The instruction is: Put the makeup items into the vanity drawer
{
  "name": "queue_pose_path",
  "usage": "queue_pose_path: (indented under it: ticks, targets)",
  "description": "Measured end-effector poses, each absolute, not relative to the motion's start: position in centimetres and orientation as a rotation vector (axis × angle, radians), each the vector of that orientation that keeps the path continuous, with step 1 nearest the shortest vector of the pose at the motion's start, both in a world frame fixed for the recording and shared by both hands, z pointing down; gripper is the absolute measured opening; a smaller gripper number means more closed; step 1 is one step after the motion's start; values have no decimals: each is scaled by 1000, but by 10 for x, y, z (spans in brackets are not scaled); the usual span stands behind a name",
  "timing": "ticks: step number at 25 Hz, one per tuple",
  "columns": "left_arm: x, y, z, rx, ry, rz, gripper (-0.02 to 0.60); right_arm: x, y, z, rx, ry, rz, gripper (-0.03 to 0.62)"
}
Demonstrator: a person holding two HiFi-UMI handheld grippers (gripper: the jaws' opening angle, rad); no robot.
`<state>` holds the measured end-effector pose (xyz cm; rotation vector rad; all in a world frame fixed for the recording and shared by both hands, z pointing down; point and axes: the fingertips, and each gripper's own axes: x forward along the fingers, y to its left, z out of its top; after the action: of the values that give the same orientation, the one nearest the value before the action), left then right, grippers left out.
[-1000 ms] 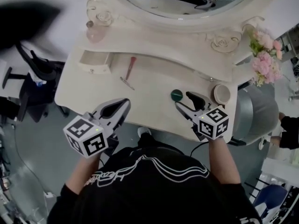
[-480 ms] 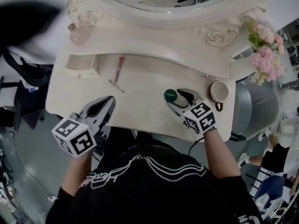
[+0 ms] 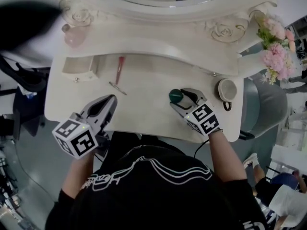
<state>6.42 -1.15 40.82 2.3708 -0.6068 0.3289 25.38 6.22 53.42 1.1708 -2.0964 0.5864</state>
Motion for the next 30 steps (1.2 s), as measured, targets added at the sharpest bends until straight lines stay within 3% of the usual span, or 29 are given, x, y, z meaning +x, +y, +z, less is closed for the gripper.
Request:
queue_pose_path:
  ticks: [12, 16, 19, 30]
  targets:
    - [73, -16, 415, 2357, -554, 342, 21, 249, 64, 534, 1170, -2063, 596, 219]
    - [73, -17, 416, 2354, -549, 342, 21, 244, 66, 534, 1144, -2062, 592, 113]
    - [73, -16, 418, 2349, -547, 339, 21, 241, 67, 534, 1137, -2065, 592, 77]
    - [68, -13, 412, 2355, -555, 319, 21, 226, 72, 518, 1110, -2106, 614, 69]
